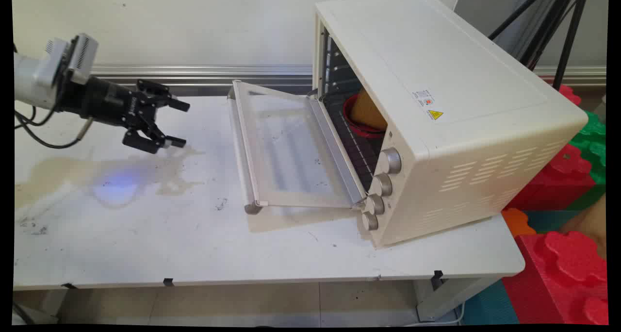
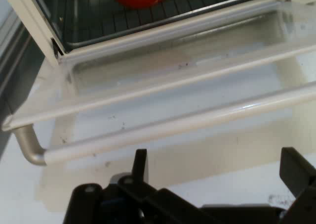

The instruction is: Close the oven

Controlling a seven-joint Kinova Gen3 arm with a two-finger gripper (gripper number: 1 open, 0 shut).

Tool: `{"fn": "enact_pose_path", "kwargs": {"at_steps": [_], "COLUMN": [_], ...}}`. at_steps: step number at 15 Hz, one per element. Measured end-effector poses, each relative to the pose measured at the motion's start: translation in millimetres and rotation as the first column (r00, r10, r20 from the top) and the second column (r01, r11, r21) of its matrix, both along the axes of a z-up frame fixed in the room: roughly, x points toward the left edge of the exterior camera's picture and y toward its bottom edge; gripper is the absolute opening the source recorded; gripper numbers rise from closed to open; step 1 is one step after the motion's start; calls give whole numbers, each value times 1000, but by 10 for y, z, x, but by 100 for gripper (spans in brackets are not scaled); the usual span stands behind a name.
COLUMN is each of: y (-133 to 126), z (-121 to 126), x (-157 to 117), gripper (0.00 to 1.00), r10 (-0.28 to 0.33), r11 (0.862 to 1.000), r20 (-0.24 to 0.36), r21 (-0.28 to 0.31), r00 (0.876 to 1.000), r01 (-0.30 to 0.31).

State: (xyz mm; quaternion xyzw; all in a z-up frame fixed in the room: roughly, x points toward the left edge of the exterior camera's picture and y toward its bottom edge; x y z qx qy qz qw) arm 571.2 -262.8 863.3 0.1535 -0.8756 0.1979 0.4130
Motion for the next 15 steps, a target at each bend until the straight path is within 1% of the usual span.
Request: {"fn": "enact_pose_path", "kwargs": {"at_steps": [7,10,15], "y": [-207,-306,-429], "z": [-367,-544,-750], "x": [-85,-132,-196], "gripper": [100,100,100], "r10": [23,42,65], "r11": [998,995,990], "r20": [-3,-8,-15], "r21": [54,87,123], "r00": [1000,999,998], "r01": [-23,-41,-63]}}
